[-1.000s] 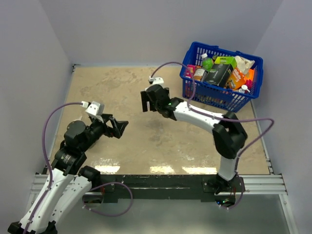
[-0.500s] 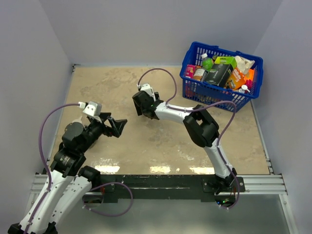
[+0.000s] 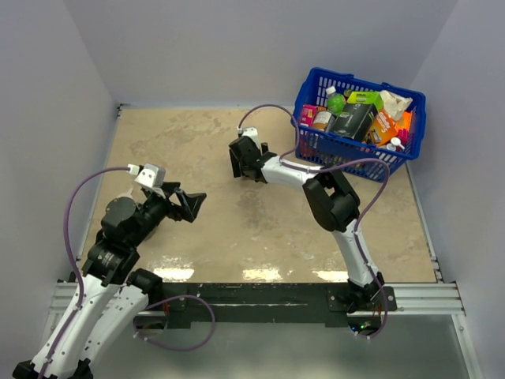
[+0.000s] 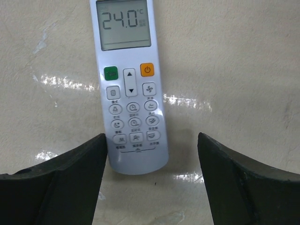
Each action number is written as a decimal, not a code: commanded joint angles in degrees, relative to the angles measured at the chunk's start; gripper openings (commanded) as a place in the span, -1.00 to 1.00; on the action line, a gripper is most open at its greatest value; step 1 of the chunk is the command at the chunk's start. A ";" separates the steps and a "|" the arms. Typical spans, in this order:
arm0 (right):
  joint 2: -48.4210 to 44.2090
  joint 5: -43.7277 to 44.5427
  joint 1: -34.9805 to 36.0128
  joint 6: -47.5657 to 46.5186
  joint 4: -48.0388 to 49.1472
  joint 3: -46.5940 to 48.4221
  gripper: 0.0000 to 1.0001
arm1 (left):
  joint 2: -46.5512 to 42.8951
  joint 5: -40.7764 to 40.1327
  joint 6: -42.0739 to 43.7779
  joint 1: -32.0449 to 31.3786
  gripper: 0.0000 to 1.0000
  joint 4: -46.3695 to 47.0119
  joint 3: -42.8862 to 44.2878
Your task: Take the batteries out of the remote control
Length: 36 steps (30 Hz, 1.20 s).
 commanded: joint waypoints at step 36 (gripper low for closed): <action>-45.73 -18.37 5.33 8.11 17.58 -54.50 -0.39 | 5.25 -6.19 -0.52 -0.13 0.80 -0.59 1.68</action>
